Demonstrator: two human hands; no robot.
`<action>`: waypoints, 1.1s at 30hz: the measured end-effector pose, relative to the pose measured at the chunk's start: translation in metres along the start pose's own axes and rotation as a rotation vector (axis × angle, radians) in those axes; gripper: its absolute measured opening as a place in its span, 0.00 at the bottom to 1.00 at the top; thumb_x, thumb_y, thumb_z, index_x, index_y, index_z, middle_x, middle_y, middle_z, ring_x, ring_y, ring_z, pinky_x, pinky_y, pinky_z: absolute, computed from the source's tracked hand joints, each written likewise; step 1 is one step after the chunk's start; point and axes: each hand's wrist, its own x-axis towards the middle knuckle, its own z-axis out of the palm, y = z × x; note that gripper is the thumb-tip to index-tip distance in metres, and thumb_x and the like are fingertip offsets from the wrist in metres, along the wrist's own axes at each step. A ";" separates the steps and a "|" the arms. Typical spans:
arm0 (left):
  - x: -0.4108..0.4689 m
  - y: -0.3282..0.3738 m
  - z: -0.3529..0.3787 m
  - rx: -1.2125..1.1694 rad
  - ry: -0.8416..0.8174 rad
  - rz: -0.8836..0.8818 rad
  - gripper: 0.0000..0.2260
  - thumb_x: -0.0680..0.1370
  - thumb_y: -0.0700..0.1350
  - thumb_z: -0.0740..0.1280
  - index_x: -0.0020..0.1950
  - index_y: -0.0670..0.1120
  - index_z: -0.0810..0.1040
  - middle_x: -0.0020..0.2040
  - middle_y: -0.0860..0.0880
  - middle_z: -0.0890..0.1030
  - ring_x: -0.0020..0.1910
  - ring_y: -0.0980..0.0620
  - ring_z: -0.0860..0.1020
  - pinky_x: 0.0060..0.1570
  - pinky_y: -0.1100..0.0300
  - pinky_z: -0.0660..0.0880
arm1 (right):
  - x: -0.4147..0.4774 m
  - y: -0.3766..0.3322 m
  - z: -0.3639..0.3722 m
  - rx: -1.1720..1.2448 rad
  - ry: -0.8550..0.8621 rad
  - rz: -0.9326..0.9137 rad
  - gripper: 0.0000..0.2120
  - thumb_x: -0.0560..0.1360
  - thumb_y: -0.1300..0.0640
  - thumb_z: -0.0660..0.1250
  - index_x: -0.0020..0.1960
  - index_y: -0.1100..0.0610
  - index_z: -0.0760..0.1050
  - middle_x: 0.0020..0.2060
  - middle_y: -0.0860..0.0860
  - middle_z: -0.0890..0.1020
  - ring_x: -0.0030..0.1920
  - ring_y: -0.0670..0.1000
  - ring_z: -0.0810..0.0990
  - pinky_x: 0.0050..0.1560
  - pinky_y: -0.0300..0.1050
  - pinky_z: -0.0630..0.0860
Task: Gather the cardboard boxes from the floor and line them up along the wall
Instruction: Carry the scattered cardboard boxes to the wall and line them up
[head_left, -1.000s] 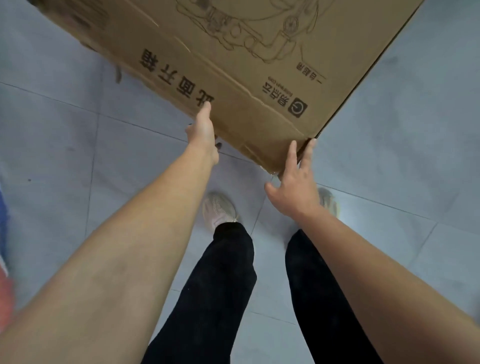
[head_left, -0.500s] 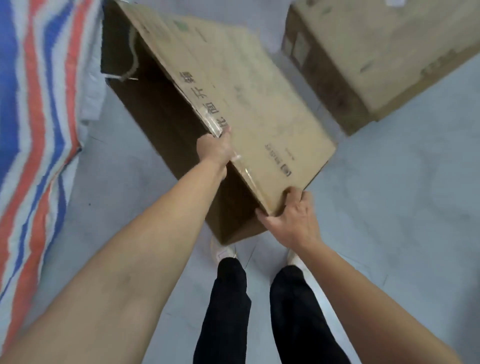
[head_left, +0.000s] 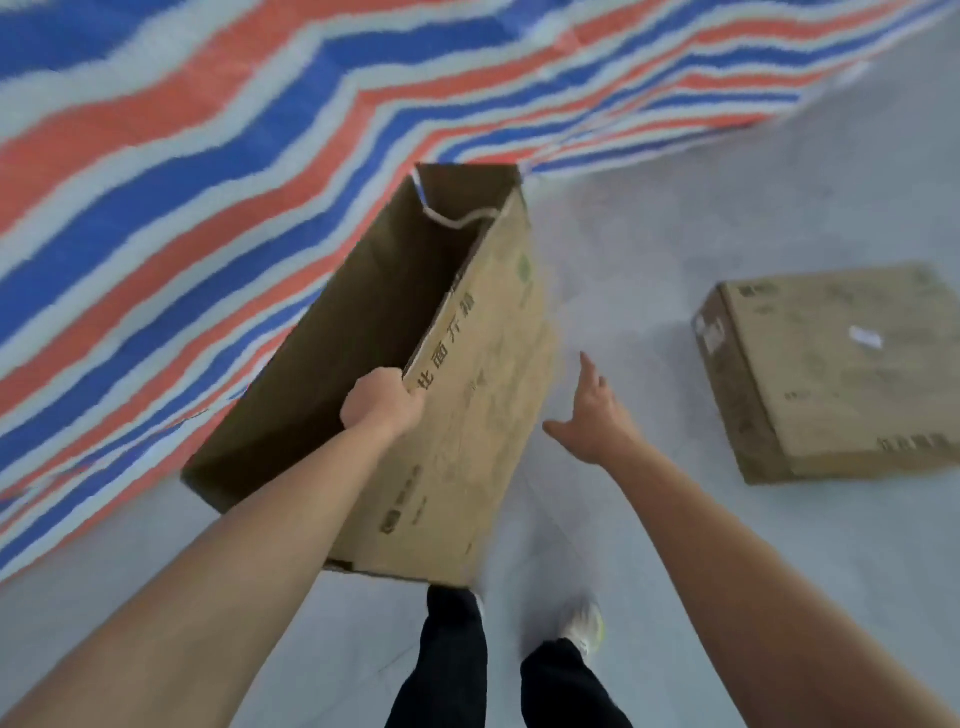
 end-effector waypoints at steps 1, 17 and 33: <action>-0.019 -0.021 -0.019 0.012 0.037 -0.019 0.09 0.79 0.54 0.66 0.47 0.49 0.77 0.42 0.52 0.78 0.40 0.51 0.75 0.32 0.58 0.69 | -0.009 -0.024 -0.006 -0.017 0.029 -0.044 0.52 0.77 0.50 0.71 0.81 0.54 0.33 0.77 0.59 0.57 0.73 0.61 0.65 0.67 0.55 0.68; -0.463 -0.476 -0.160 -0.113 0.198 -0.370 0.11 0.76 0.56 0.68 0.52 0.51 0.80 0.49 0.52 0.81 0.53 0.47 0.80 0.53 0.50 0.78 | -0.370 -0.412 0.184 -1.002 0.102 -1.151 0.18 0.77 0.44 0.69 0.64 0.48 0.73 0.56 0.49 0.76 0.59 0.56 0.79 0.61 0.61 0.72; -0.748 -0.849 -0.072 -0.252 0.482 -0.922 0.05 0.77 0.51 0.68 0.44 0.51 0.75 0.44 0.53 0.79 0.47 0.51 0.76 0.46 0.53 0.77 | -0.704 -0.642 0.559 -1.128 -0.015 -1.767 0.11 0.74 0.49 0.72 0.51 0.50 0.74 0.43 0.46 0.72 0.48 0.52 0.79 0.47 0.50 0.70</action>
